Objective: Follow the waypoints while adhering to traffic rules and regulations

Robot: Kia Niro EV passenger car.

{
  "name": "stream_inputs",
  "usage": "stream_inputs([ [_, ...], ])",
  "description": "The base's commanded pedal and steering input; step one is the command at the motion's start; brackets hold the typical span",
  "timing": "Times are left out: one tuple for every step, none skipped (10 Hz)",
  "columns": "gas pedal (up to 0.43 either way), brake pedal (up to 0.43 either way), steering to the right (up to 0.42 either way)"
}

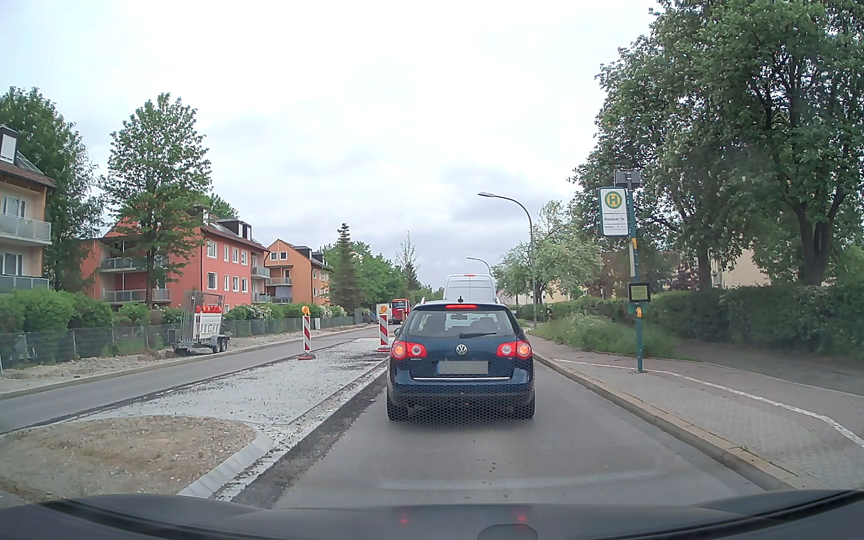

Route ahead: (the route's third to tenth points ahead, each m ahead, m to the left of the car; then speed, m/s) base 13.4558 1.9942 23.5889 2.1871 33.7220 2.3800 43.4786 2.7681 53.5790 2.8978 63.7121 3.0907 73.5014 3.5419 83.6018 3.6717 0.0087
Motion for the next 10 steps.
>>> stream_inputs([
  [0.000, 0.262, -0.016],
  [0.000, 0.262, -0.015],
  [0.000, 0.262, -0.016],
  [0.000, 0.262, -0.016],
  [0.000, 0.262, -0.016],
  [0.000, 0.262, -0.016],
  [0.000, 0.262, -0.016],
  [0.000, 0.262, -0.016],
  [0.000, 0.262, -0.016],
  [0.000, 0.262, -0.016],
])
